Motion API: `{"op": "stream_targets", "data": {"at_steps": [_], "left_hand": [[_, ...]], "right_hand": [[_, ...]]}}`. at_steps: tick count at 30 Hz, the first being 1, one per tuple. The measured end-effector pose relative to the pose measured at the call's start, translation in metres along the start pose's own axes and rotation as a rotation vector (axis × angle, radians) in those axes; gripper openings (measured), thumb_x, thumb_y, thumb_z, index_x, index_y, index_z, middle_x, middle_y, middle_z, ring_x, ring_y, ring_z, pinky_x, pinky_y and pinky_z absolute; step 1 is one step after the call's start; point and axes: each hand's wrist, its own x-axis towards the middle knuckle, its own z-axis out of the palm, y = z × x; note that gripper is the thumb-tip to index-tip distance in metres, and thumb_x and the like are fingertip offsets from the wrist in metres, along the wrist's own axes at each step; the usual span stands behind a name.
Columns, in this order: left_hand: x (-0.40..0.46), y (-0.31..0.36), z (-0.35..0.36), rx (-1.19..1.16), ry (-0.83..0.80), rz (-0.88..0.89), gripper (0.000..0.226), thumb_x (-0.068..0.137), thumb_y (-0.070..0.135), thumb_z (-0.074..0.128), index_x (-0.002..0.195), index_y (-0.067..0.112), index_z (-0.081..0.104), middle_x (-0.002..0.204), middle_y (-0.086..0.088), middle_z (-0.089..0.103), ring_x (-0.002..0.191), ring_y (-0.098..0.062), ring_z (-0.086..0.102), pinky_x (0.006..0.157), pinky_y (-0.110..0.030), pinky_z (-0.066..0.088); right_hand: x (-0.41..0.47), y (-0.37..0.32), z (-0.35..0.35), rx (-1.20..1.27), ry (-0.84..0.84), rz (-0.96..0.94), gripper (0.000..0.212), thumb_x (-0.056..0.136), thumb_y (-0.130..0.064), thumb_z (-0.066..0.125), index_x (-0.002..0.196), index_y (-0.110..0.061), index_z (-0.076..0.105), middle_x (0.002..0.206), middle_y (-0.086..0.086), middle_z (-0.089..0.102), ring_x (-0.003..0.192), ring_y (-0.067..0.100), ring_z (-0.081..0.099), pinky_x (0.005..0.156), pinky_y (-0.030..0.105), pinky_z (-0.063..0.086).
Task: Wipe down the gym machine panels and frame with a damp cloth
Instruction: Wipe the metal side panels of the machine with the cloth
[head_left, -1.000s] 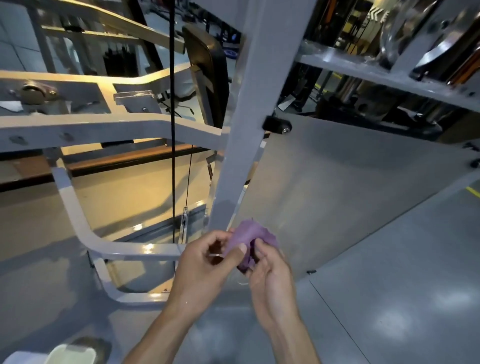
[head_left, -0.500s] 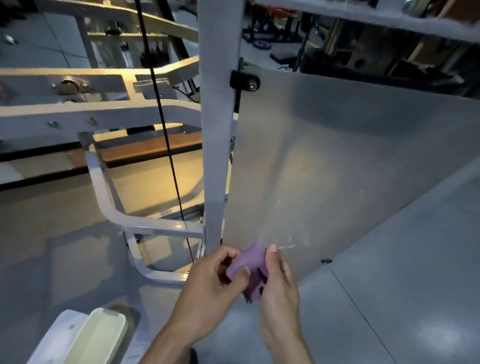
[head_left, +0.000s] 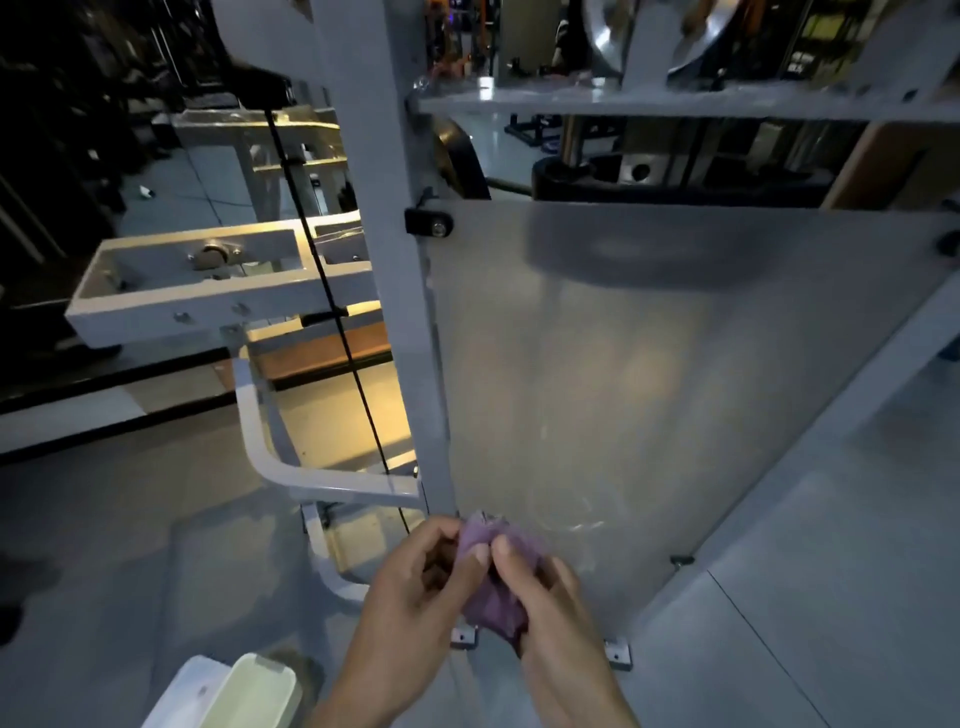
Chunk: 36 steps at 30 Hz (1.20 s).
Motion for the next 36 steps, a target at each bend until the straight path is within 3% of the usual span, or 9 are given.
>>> {"op": "stream_targets", "data": {"at_steps": [3,10,16,18,22,25,29,33,36], "left_hand": [[0.002,-0.001,-0.003,0.032,0.045,0.018,0.004,0.09,0.037,0.072,0.093,0.036,0.074,0.088,0.0,0.076,0.078,-0.012,0.069,0.069,-0.024,0.054],[0.003,-0.034,-0.025,0.062,0.173,-0.04,0.032,0.072,0.062,0.068,0.094,0.04,0.075,0.089,-0.003,0.078,0.079,-0.014,0.072,0.07,-0.031,0.058],[0.017,-0.055,-0.046,0.073,0.148,-0.094,0.018,0.079,0.044,0.073,0.095,0.037,0.077,0.088,-0.004,0.079,0.08,-0.018,0.073,0.076,-0.039,0.061],[0.029,-0.066,-0.051,0.081,0.11,-0.1,0.019,0.08,0.038,0.071,0.098,0.038,0.076,0.093,-0.002,0.079,0.086,-0.019,0.075,0.08,-0.041,0.06],[0.059,-0.088,-0.06,0.109,0.097,-0.101,0.019,0.093,0.032,0.076,0.104,0.047,0.073,0.1,0.009,0.077,0.095,-0.009,0.071,0.077,-0.02,0.055],[0.083,-0.09,-0.062,0.188,0.064,0.006,0.028,0.094,0.031,0.067,0.108,0.054,0.07,0.106,0.016,0.074,0.102,-0.006,0.068,0.081,-0.019,0.055],[0.11,-0.085,-0.063,0.365,0.048,0.286,0.031,0.096,0.049,0.054,0.125,0.055,0.064,0.131,0.032,0.06,0.123,0.001,0.058,0.088,-0.015,0.048],[0.133,-0.1,-0.056,0.492,0.041,0.477,0.046,0.104,0.044,0.052,0.149,0.05,0.046,0.154,0.037,0.038,0.143,0.009,0.038,0.106,-0.024,0.04],[0.141,-0.116,-0.048,0.558,0.061,0.574,0.06,0.101,0.038,0.059,0.157,0.041,0.039,0.162,0.031,0.03,0.148,0.009,0.031,0.112,-0.012,0.033]], "right_hand": [[0.002,-0.007,0.001,-0.003,-0.026,0.051,0.012,0.078,-0.013,0.08,0.082,-0.002,0.08,0.09,0.024,0.075,0.075,0.028,0.074,0.058,0.038,0.061],[0.023,0.002,-0.001,-0.224,-0.078,0.173,0.042,0.074,-0.024,0.089,0.107,-0.009,0.069,0.094,0.011,0.076,0.082,0.03,0.076,0.058,0.043,0.061],[0.044,0.031,0.006,-0.15,-0.072,0.195,0.049,0.064,-0.009,0.083,0.111,-0.001,0.071,0.099,0.025,0.075,0.083,0.036,0.074,0.066,0.041,0.062],[0.059,0.036,0.002,-0.2,0.043,0.071,0.041,0.061,-0.011,0.084,0.1,-0.001,0.075,0.092,0.025,0.075,0.078,0.029,0.072,0.064,0.037,0.061],[0.085,0.018,-0.002,-0.452,0.297,-0.246,0.042,0.067,-0.035,0.094,0.094,-0.009,0.075,0.086,0.006,0.079,0.077,0.012,0.069,0.07,0.022,0.057],[0.099,-0.007,0.001,-0.635,0.411,-0.536,0.023,0.078,-0.011,0.086,0.093,-0.022,0.074,0.086,-0.007,0.078,0.075,0.002,0.07,0.071,0.012,0.051],[0.114,-0.038,0.016,-1.052,0.489,-0.984,0.032,0.079,-0.015,0.086,0.092,-0.038,0.068,0.098,-0.018,0.066,0.09,-0.002,0.065,0.077,0.007,0.044],[0.135,-0.047,0.027,-1.248,0.497,-1.391,0.033,0.073,0.001,0.083,0.102,-0.014,0.077,0.102,0.004,0.065,0.094,0.021,0.061,0.087,0.016,0.044],[0.152,-0.049,0.034,-1.305,0.437,-1.606,0.02,0.085,0.002,0.073,0.102,-0.007,0.079,0.1,0.011,0.067,0.091,0.03,0.06,0.087,0.024,0.045]]}}
